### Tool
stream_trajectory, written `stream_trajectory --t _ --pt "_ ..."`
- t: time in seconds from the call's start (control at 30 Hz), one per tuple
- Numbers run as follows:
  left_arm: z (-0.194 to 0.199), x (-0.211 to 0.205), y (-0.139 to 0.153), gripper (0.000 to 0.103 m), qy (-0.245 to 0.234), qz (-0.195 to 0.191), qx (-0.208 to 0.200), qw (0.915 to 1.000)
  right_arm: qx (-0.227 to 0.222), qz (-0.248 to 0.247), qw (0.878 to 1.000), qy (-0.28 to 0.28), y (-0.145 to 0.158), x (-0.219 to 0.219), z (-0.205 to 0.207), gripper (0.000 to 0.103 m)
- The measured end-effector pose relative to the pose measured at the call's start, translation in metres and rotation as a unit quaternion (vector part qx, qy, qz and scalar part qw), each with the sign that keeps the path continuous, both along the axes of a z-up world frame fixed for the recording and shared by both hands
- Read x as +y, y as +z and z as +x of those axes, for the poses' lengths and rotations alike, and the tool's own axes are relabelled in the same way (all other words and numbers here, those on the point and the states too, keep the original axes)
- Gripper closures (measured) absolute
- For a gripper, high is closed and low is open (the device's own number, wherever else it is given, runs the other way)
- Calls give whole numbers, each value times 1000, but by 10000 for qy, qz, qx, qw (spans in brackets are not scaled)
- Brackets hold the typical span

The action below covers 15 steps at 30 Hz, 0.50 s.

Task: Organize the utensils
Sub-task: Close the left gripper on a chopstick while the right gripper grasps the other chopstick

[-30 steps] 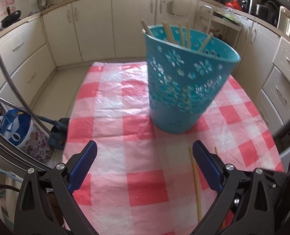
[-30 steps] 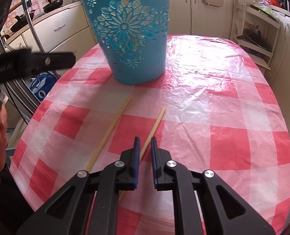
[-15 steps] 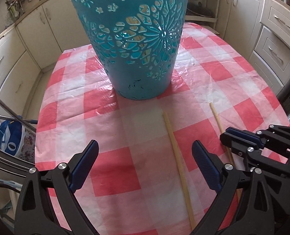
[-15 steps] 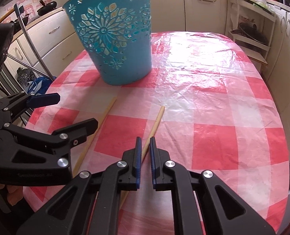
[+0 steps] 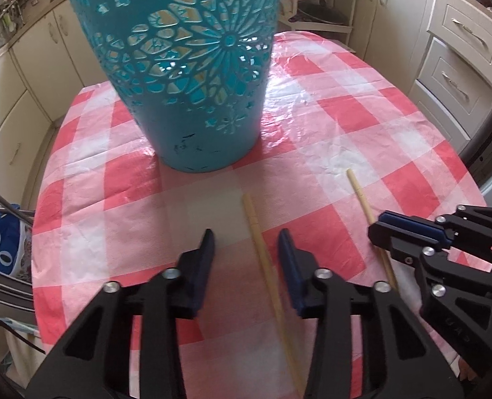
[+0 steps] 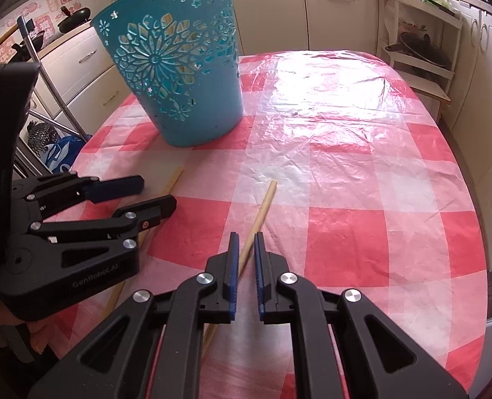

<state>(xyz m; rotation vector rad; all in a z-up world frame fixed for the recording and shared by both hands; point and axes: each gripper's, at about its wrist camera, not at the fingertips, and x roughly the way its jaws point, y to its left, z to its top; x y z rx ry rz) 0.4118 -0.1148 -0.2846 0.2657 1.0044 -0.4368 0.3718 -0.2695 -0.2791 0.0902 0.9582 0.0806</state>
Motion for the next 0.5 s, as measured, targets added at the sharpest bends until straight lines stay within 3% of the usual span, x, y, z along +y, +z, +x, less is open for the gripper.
stream_trajectory --t 0.13,0.5 --pt "-5 -7 0 97 -217 -56 8 9997 -9 13 10000 -35 0 -1 3 93" --pt "0 6 2 98 -23 -62 111 9999 -25 -211 9994 274 0 16 7 93"
